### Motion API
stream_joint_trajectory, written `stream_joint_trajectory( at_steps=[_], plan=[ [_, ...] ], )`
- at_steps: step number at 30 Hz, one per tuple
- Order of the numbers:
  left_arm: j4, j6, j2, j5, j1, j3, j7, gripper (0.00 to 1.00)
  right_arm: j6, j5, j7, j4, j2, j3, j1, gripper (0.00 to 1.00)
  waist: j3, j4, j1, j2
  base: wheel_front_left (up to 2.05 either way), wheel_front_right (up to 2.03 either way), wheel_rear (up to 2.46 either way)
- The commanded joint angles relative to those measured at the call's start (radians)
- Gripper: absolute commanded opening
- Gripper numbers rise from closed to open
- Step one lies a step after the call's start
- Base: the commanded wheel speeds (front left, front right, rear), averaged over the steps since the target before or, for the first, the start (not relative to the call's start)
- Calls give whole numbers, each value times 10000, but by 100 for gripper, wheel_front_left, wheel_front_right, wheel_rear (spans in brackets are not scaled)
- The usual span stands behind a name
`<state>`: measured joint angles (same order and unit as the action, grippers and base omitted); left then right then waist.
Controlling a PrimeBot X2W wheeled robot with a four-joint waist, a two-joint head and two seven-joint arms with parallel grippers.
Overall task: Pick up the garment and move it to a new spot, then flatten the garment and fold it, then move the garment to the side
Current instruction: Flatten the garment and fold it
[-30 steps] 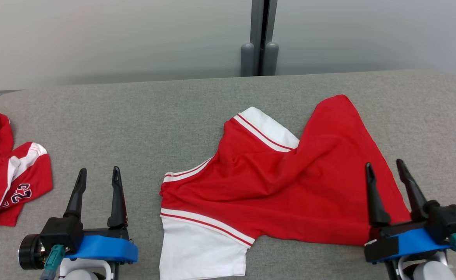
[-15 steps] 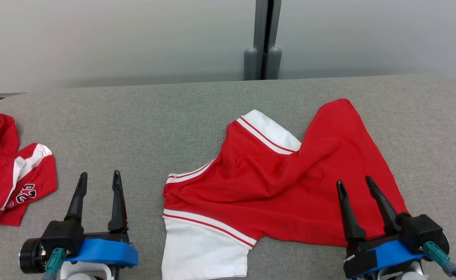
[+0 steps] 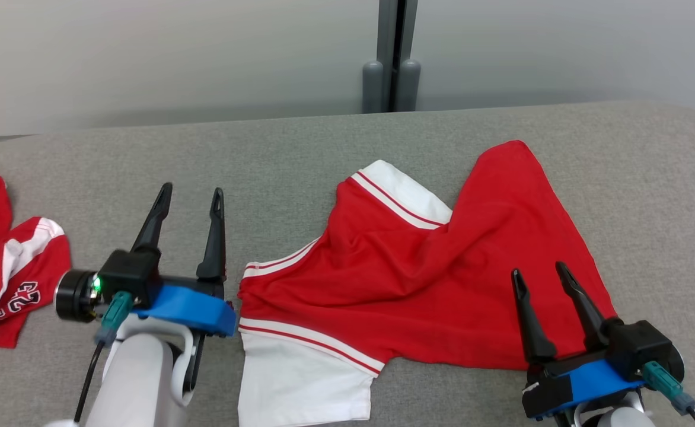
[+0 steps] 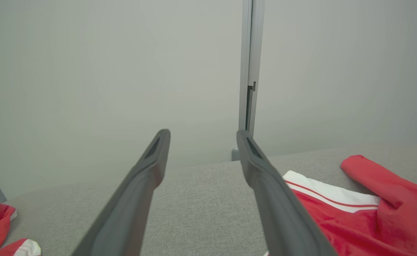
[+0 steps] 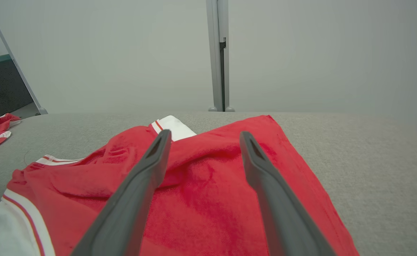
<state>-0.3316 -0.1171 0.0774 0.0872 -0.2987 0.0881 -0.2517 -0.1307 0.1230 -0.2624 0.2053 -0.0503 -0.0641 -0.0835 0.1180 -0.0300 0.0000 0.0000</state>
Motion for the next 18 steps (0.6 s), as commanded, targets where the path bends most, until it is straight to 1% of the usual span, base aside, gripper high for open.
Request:
stream_joint_trajectory(
  at_steps=[1,9,13,16,18],
  plan=[
    [-212,-59,98,-22,-346,164,108,100,-2,-37,-36,20,-4,1,-165,100,52,-57,0,0,0,0,0],
    [-1716,-149,360,342,-1329,1086,608,100,-2,-85,-36,93,-4,53,-293,100,405,-337,0,0,0,0,0],
    [-2586,-159,469,603,-1482,1578,911,100,-2,-128,-36,89,-4,100,-379,100,594,-413,0,0,0,0,0],
    [-3135,-133,603,897,-1646,1918,871,100,-2,-145,-36,75,-4,191,-430,100,719,-413,0,0,0,0,0],
    [-3598,-134,645,1063,-1626,2117,1037,100,-2,-151,-36,95,-4,234,-501,100,774,-396,0,0,0,0,0]
  ],
)
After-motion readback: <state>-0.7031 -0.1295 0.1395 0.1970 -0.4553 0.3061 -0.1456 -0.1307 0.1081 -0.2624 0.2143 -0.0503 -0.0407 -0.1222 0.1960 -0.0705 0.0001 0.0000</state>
